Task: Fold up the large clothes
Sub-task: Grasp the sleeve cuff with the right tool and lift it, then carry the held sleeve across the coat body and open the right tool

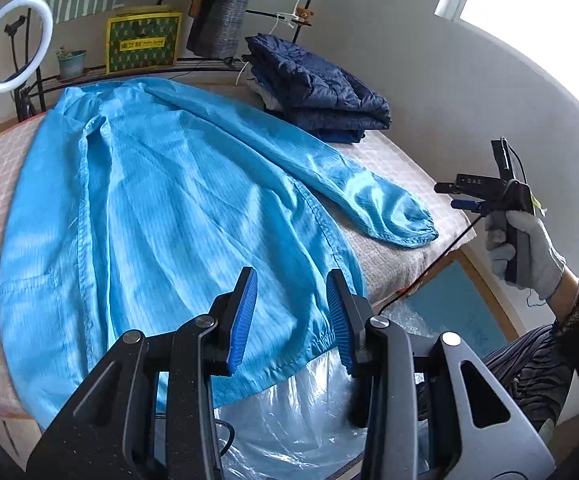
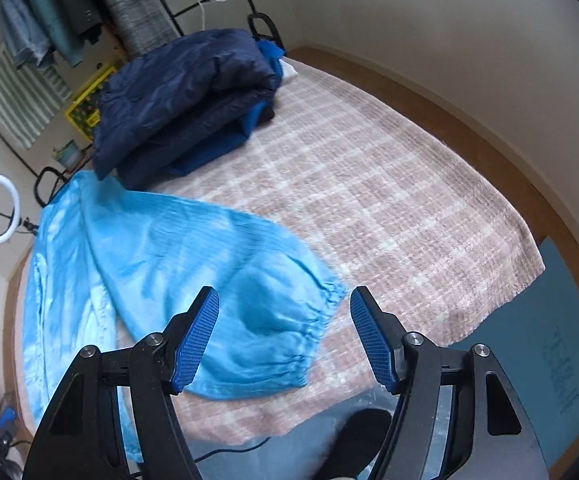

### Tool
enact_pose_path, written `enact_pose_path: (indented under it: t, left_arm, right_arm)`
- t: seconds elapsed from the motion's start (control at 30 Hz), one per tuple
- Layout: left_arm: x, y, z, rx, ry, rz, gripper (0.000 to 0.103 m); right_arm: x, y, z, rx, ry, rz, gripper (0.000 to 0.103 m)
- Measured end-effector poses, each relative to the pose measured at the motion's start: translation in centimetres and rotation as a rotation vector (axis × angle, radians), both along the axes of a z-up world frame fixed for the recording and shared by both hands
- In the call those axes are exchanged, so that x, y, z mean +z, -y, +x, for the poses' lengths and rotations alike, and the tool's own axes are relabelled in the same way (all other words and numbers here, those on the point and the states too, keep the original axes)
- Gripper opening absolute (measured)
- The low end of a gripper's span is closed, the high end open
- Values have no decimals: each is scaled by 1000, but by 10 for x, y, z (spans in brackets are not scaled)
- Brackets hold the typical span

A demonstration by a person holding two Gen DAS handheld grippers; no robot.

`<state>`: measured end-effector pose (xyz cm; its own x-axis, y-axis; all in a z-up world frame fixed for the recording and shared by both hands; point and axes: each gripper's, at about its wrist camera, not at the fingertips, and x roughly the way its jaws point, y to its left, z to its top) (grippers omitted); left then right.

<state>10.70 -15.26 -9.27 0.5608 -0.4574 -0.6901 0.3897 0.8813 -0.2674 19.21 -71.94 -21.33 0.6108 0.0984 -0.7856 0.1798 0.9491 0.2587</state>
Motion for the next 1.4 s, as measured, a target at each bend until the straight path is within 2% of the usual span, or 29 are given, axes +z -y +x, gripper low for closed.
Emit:
enact_pose_path:
  t: [0.1,0.2,0.37,0.5,0.57,0.6,0.63,0.67,0.7,0.77,0.83,1.03,1.13,1.27,1.4]
  left_arm:
    - [3,8,6,-20,12,9,36]
    - [-7,12,15,-26,-9,23,36]
    - [-32,12,26,-33,-55,46,36]
    - [-52,8,33,-17,-102,35,36]
    - [-60,4,35,-5,-120,37,36]
    - [-65,2,36,7,-128,16,36]
    - [-67,1,37,10,-136,15,36]
    - [-70,-1,37,14,-138,16,36]
    - [-70,-2,37,19,-138,19,36]
    - [-70,-6,37,28,-120,33,36]
    - [-67,-10,39,43,-110,29,36]
    - [-59,-23,43,88,-93,2,36]
    - [-55,-30,43,113,-78,-3,36]
    - [-50,-44,44,169,-70,-29,36]
    - [-49,-62,47,220,-94,-104,36]
  right_arm:
    - [-14,9,9,-18,-28,34,68]
    - [-30,6,17,-7,-70,54,68]
    - [-45,-12,28,19,-109,-23,68]
    - [-60,-9,30,19,-129,-58,70]
    - [-61,-15,33,36,-126,-110,64]
    - [-60,-18,33,46,-120,-133,49]
    - [-59,-20,34,52,-114,-147,27]
    - [-58,-22,34,62,-110,-142,15]
    - [-55,-21,34,74,-105,-105,8]
    - [-50,-22,32,76,-81,-50,8]
    - [-37,-31,26,99,-38,-60,8]
    - [11,-76,-5,247,120,-85,7]
    - [34,-111,-29,368,215,-102,7]
    - [47,-164,-55,558,297,-98,7]
    - [34,-217,-78,770,301,-118,7]
